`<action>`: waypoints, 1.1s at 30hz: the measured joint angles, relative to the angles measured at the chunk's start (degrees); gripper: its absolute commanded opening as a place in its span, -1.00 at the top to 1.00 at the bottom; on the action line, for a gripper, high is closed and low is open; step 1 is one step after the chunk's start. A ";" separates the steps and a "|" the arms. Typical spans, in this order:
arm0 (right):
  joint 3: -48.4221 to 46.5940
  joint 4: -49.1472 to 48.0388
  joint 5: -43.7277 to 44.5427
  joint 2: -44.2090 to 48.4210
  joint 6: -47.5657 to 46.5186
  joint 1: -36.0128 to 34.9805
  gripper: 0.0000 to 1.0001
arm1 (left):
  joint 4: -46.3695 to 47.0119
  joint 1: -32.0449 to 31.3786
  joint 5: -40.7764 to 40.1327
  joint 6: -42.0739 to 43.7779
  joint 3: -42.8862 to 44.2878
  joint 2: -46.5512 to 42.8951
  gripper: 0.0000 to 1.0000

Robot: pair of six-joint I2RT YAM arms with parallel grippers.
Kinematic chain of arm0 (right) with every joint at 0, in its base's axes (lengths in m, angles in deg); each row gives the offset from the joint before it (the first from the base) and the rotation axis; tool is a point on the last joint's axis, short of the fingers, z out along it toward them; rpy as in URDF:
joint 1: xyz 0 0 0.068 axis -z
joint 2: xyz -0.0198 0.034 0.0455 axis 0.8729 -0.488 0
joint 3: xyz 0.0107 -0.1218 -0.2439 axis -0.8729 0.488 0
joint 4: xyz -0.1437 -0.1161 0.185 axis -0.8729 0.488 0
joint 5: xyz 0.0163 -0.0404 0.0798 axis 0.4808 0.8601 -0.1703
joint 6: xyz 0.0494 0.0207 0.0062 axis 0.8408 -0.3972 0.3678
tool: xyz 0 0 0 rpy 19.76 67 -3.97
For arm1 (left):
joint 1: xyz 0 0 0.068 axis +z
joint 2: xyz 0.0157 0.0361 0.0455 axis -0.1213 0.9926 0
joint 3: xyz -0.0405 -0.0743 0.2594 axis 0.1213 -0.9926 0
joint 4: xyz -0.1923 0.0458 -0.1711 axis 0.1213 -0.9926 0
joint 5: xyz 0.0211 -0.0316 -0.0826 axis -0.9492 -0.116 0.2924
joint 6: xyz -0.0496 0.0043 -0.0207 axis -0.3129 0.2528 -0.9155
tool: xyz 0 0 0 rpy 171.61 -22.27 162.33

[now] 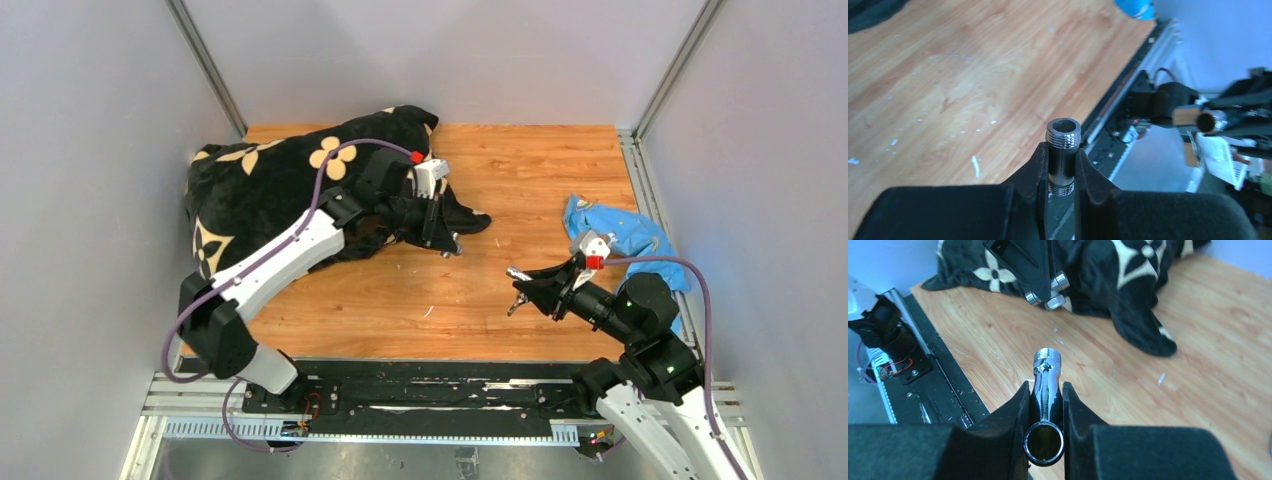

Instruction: Install the water faucets

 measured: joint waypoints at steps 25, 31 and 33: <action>5.95 -23.28 -7.39 -5.66 -7.96 -7.87 0.99 | 18.29 6.93 28.70 -24.96 -20.63 -18.18 0.99; 8.37 -23.52 0.92 -5.46 -11.61 -16.37 0.99 | 28.83 7.54 32.48 -33.59 -25.79 -18.47 0.99; 9.73 -23.02 3.80 -4.68 -12.92 -19.12 0.99 | 31.93 7.65 33.16 -36.13 -26.91 -18.47 0.99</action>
